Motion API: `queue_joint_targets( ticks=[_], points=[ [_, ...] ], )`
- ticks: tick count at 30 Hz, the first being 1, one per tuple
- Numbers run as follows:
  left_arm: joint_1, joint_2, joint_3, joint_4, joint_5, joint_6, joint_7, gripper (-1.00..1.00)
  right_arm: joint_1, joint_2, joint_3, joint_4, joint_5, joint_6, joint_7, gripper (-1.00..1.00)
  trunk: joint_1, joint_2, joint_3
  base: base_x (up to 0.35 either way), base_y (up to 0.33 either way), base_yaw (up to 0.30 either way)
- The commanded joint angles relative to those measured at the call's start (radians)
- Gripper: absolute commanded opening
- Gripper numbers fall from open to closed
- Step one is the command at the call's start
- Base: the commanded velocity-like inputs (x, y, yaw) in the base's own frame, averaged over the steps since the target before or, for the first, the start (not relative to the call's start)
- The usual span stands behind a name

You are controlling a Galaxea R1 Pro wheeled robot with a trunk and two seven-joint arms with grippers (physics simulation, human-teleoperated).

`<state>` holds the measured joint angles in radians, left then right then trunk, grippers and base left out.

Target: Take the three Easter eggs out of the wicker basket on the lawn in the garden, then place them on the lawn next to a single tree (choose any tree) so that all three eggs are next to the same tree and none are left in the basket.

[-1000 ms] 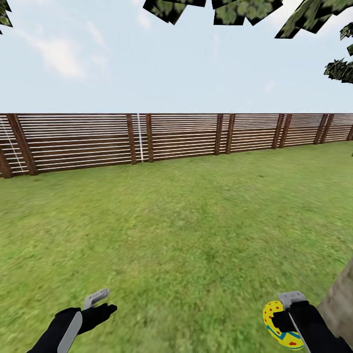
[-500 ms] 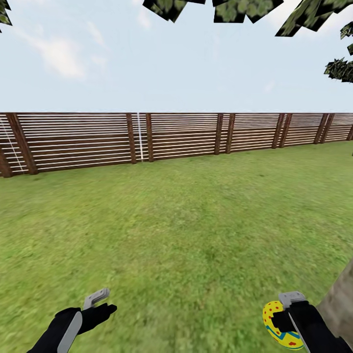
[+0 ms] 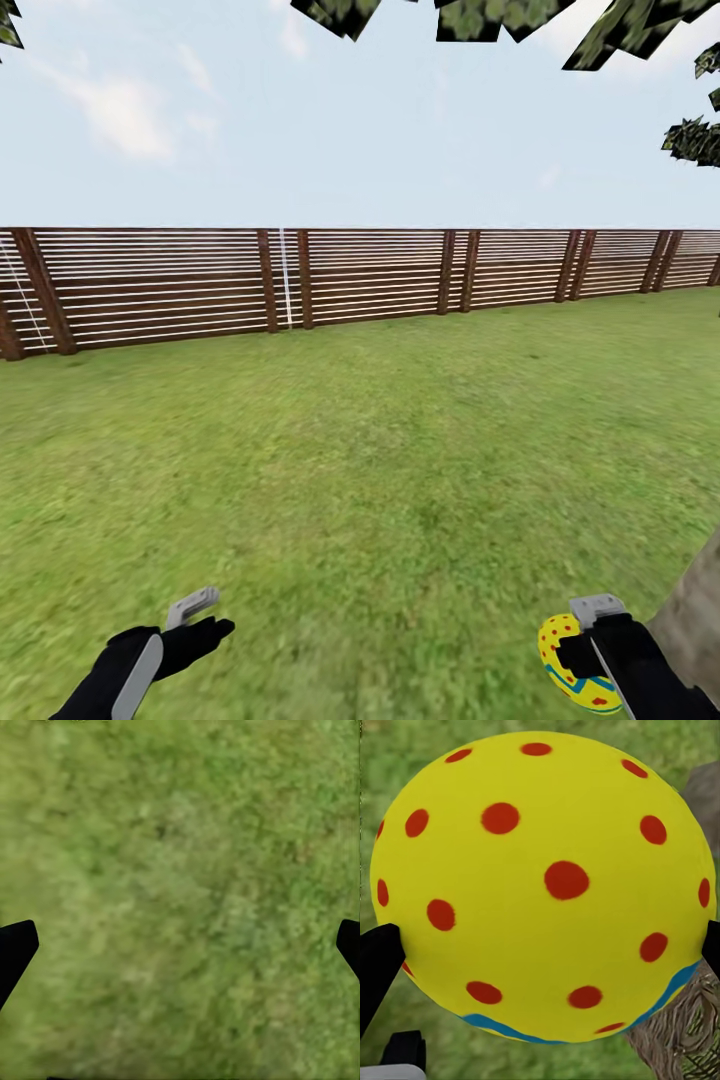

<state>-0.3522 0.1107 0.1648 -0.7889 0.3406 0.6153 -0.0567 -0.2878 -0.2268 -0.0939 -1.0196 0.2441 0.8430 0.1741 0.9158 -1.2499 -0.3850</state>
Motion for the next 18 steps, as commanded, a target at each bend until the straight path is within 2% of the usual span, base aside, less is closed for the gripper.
queue_joint_targets(
  ticks=[1, 18],
  points=[
    [-0.001, 0.001, 0.003, -0.001, -0.001, 0.006, -0.004, 1.0, -0.001, 0.001, -0.001, 0.0, 0.011, 0.004, 0.01, -1.0, 0.004, -0.008, -0.004, 0.0, 0.0, 0.0],
    [-0.001, -0.002, 0.001, 0.0, -0.001, 0.004, -0.003, 1.0, -0.001, 0.005, -0.003, 0.005, 0.011, 0.002, 0.01, -1.0, 0.069, -0.127, -0.058, 0.0, 0.0, 0.0]
  ],
)
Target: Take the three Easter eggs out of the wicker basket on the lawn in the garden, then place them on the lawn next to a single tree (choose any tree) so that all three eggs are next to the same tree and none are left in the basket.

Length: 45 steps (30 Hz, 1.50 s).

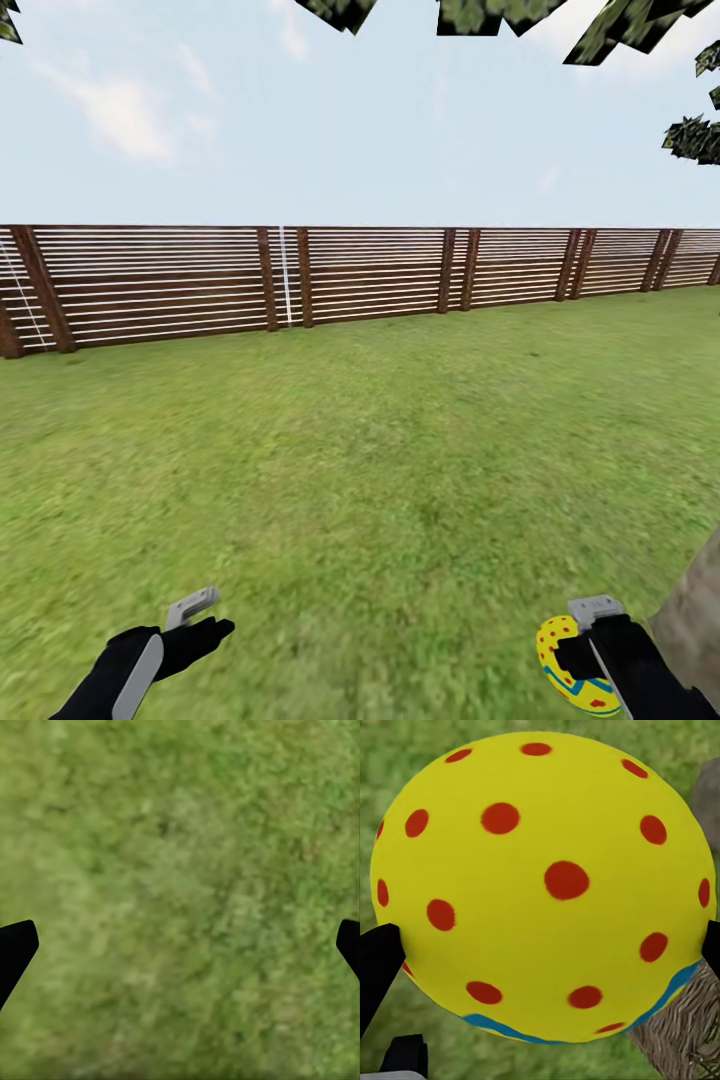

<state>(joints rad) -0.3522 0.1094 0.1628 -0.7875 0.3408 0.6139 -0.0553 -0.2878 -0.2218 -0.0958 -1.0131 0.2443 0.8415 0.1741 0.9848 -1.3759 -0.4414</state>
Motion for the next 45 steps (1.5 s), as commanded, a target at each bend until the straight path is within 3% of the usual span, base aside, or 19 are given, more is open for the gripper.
queue_joint_targets(
  ticks=[1, 45],
  points=[
    [-0.001, 0.0, 0.003, -0.001, -0.001, 0.006, -0.004, 1.0, -0.001, 0.001, -0.001, -0.001, 0.01, 0.004, 0.01, -1.0, 0.004, -0.008, -0.004, 0.0, 0.0, 0.0],
    [0.0, -0.008, -0.002, 0.002, -0.006, 0.006, -0.003, 1.0, -0.001, 0.01, 0.009, 0.004, 0.013, 0.005, 0.01, -1.0, 0.173, -0.316, -0.142, 0.0, 0.0, 0.0]
  ],
)
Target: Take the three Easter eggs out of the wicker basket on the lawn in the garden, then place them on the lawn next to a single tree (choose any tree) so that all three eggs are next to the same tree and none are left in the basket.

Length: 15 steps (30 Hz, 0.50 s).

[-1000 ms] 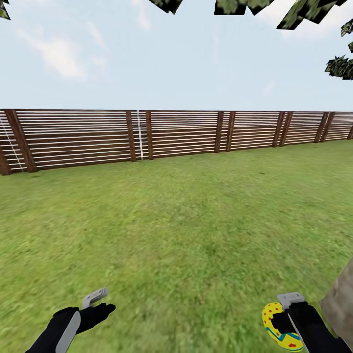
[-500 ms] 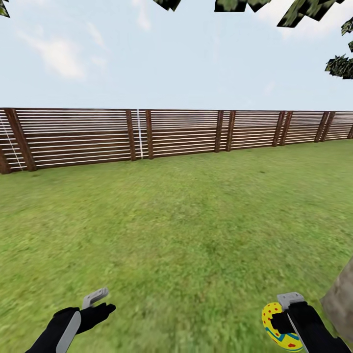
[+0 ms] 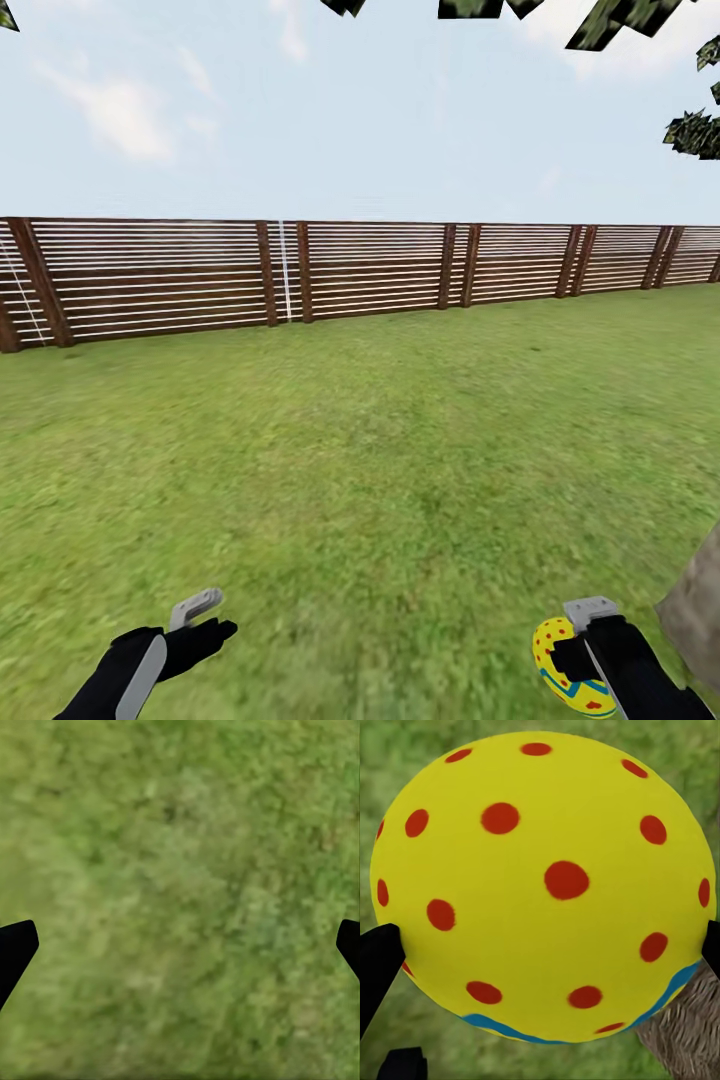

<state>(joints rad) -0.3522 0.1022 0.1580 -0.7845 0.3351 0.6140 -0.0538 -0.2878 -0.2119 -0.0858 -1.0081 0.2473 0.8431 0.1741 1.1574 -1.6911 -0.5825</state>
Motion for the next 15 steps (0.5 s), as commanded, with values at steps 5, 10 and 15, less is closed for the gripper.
queue_joint_targets(
  ticks=[5, 10, 15],
  points=[
    [-0.001, 0.0, 0.003, -0.001, -0.001, 0.006, -0.005, 1.0, -0.001, 0.0, 0.0, 0.0, 0.01, 0.004, 0.01, -1.0, 0.019, -0.036, -0.017, 0.0, 0.0, 0.0],
    [-0.001, 0.004, 0.005, -0.002, 0.002, 0.006, -0.006, 1.0, -0.001, 0.005, 0.001, 0.0, 0.011, 0.004, 0.01, -1.0, 0.038, -0.071, -0.032, 0.0, 0.0, 0.0],
    [-0.001, 0.004, 0.005, -0.004, 0.004, 0.006, -0.006, 1.0, -0.001, 0.014, 0.001, 0.0, 0.012, 0.004, 0.009, -1.0, 0.058, -0.106, -0.048, 0.0, 0.0, 0.0]
  ],
)
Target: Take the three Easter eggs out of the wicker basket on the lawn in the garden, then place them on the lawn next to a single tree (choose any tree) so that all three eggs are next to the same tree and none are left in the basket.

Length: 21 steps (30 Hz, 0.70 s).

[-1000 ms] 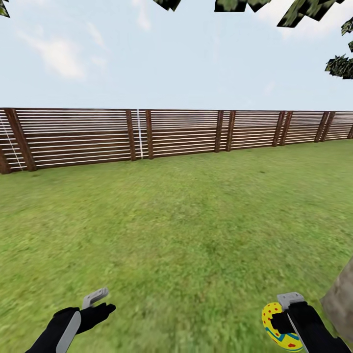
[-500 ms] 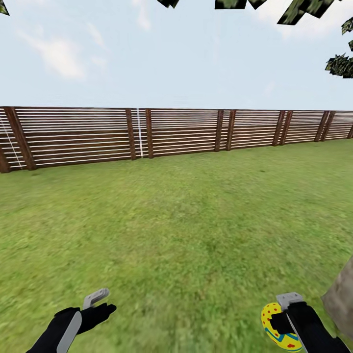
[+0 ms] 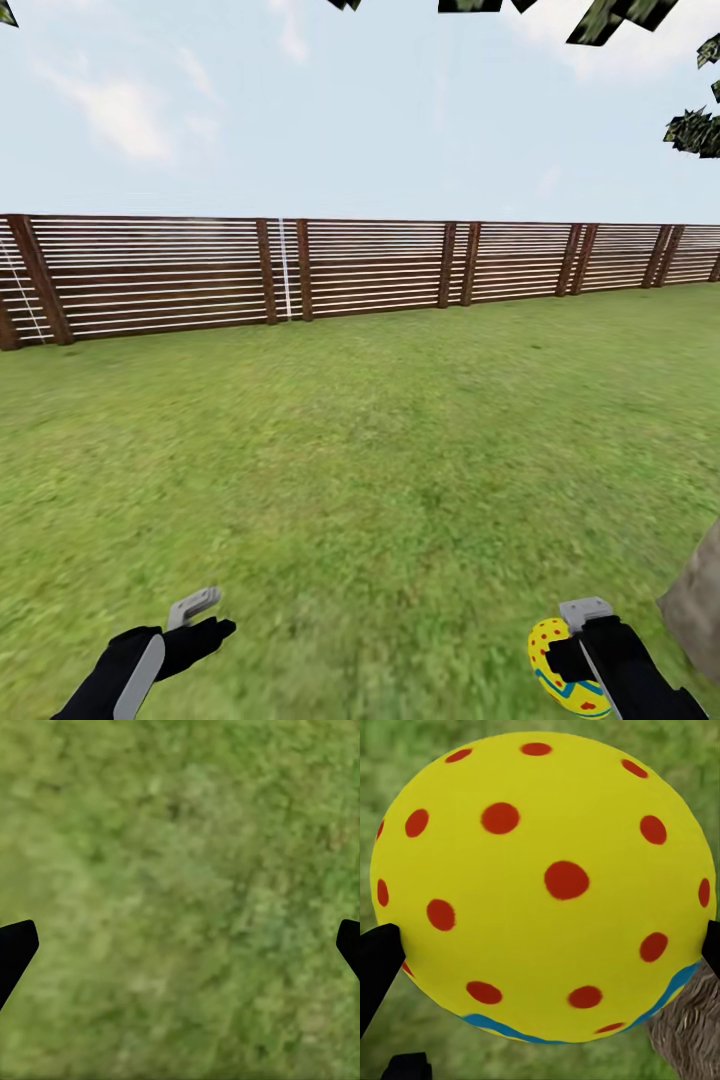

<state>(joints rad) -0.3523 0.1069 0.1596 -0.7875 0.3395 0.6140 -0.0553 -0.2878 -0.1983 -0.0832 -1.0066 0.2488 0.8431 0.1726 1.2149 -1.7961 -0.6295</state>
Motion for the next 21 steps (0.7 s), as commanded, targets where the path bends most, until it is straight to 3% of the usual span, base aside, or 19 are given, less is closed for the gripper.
queue_joint_targets(
  ticks=[1, 21],
  points=[
    [-0.001, -0.001, 0.003, -0.001, -0.001, 0.006, -0.004, 1.0, -0.001, 0.0, -0.001, -0.001, 0.01, 0.004, 0.01, -1.0, 0.004, -0.008, -0.004, 0.0, 0.0, 0.0],
    [-0.001, -0.003, 0.002, 0.001, -0.004, 0.006, -0.004, 1.0, -0.001, 0.0, 0.0, 0.009, 0.016, 0.003, 0.01, -1.0, 0.081, -0.148, -0.067, 0.0, 0.0, 0.0]
  ],
)
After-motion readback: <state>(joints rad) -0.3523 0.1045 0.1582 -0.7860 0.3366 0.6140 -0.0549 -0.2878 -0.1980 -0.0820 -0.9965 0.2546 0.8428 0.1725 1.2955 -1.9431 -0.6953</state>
